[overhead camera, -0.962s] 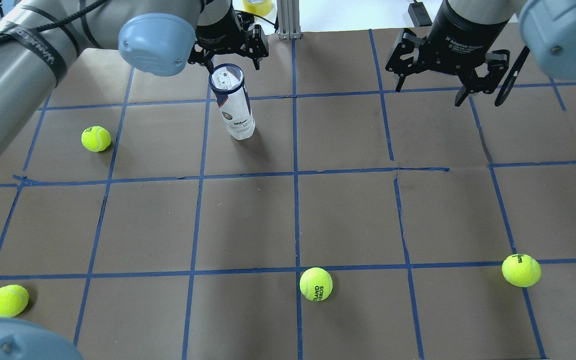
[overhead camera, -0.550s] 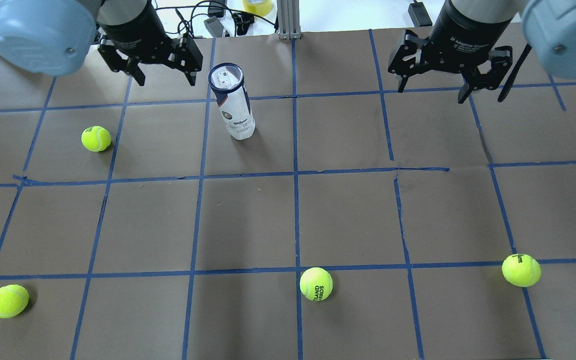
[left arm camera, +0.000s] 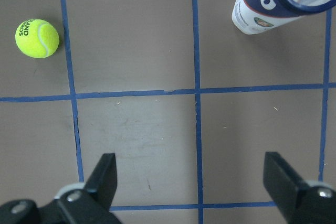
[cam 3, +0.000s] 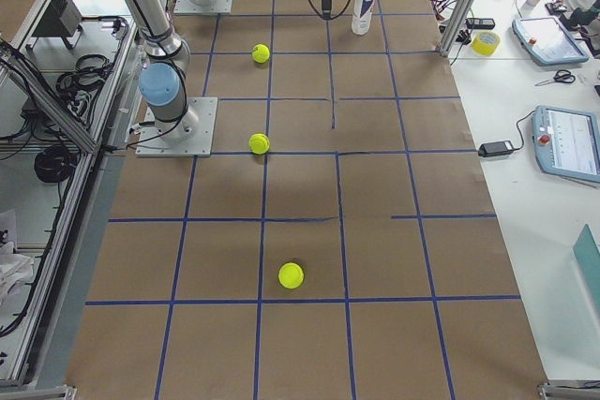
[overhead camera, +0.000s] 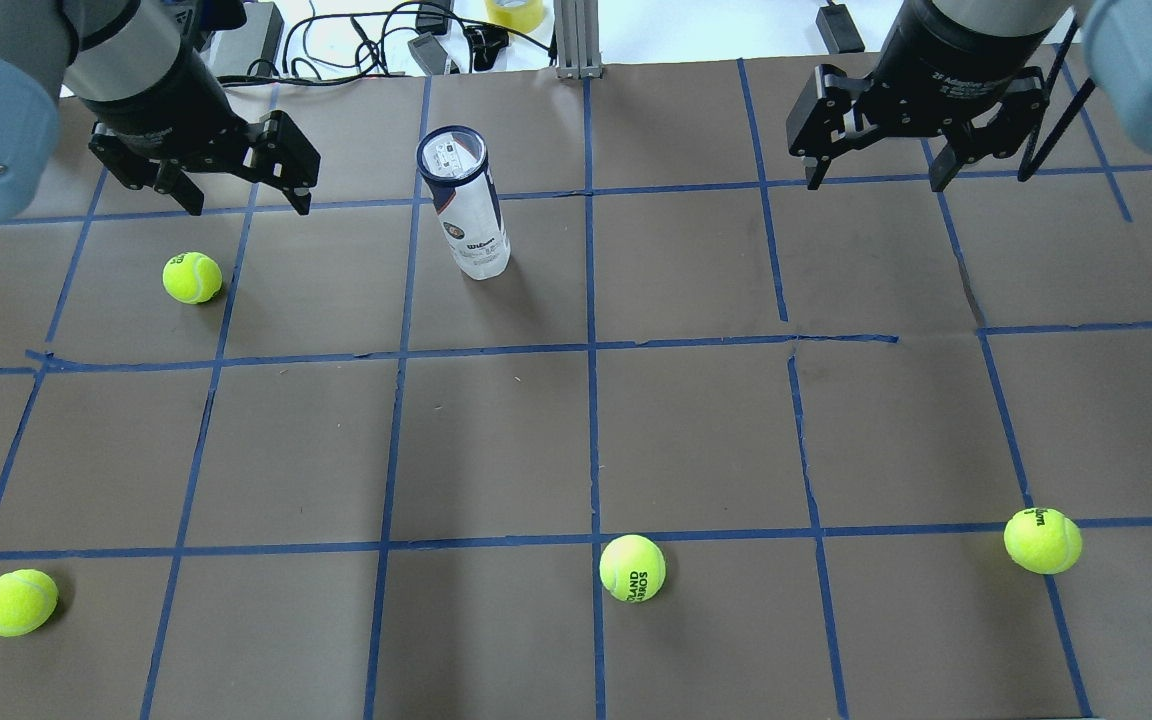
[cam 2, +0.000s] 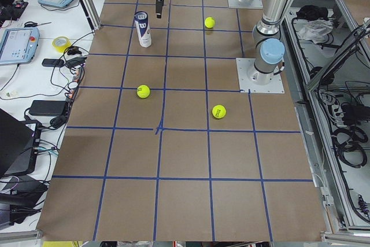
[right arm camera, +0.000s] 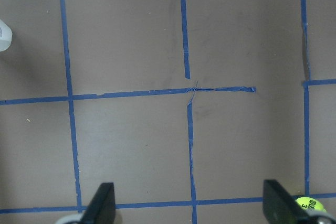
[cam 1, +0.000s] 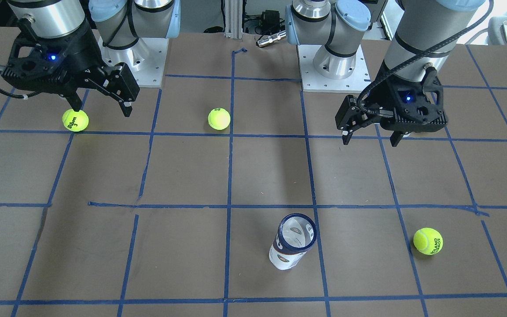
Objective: Lift up tennis ball bucket
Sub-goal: 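Open the left gripper and raise it away from the can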
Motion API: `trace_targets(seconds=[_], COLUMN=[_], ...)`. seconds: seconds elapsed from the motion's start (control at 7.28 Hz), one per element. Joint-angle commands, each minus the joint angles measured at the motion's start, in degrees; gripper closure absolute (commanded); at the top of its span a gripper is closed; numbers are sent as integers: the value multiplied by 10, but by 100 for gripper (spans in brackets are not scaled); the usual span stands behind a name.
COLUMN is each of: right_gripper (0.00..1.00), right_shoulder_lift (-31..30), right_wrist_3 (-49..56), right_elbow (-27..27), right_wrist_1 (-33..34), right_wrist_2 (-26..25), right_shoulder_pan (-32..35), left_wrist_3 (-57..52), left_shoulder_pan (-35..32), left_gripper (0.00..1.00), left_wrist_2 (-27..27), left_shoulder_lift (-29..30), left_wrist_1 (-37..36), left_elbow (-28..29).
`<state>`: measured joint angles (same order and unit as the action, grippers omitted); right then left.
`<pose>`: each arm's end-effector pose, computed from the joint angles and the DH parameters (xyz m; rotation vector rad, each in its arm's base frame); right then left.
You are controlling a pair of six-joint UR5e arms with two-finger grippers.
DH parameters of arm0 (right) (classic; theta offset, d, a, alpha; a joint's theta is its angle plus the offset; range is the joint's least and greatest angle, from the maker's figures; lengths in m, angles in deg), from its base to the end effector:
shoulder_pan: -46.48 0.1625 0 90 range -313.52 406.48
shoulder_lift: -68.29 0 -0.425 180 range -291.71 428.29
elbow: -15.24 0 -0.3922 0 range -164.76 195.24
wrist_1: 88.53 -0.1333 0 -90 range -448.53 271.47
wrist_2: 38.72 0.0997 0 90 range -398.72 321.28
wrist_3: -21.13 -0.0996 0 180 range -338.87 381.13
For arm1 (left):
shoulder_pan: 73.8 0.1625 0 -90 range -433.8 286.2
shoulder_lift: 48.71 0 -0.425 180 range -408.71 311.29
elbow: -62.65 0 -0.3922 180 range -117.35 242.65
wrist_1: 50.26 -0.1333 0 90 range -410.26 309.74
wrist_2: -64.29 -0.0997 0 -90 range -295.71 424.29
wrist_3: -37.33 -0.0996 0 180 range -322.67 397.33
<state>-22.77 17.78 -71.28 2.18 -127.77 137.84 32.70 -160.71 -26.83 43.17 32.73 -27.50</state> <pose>0.1466 -0.4882 0.5284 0.0530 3.1176 -0.1418 -0.1035 -0.5202 0.4828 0.0405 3.1132 -0.1330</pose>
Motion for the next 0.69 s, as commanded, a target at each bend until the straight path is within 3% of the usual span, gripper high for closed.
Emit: trace_targets(seconds=[0.0,0.55], right_gripper=[0,0], right_shoulder_lift=[-4,1], right_wrist_3=[19,12], right_elbow=[0,0], right_wrist_1=[-2,-5], right_wrist_2=[-8,4], right_shoulder_pan=[4,4], left_wrist_3=[-4,-9], left_shoulder_pan=[8,6], left_gripper=[0,0], left_wrist_2=[7,18], left_shoulder_lift=[-12,-29], left_wrist_1=[25,45], left_elbow=[-4,-5])
